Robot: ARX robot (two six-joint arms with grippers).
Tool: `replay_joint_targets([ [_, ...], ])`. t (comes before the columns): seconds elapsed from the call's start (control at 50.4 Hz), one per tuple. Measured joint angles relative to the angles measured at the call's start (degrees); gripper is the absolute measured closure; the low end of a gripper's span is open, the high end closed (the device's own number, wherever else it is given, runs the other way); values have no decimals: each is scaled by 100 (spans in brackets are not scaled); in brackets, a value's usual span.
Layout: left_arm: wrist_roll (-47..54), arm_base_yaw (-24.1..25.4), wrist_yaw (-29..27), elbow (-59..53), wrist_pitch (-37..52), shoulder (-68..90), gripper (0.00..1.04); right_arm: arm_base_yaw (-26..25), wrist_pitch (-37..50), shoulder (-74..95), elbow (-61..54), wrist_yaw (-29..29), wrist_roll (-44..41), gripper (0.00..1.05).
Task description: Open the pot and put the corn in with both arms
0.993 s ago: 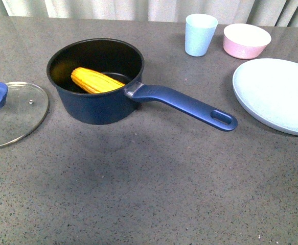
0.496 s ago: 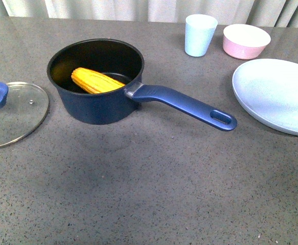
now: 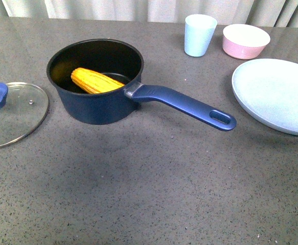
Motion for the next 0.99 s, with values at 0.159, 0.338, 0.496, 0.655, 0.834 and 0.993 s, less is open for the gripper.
replay_joint_targets([
  [0.159,0,0,0,0,0,0,9,-367,-525,-793,-262,-258,0,103],
  [0.338,0,0,0,0,0,0,9,-369,-603,-1156,-470,-267,0,103],
  [0.496,0,0,0,0,0,0,9,-369,-1099,-1722,-474,-264,0,103],
  [0.655,0,0,0,0,0,0,9,-369,-1517,-2151,-474,-267,0,103],
  [0.834,0,0,0,0,0,-2,9,-369,-1926,-2594,-474,-267,0,103],
  [0.993,0,0,0,0,0,0,9,-369,-2352,-3029,-476,-267,0,103],
])
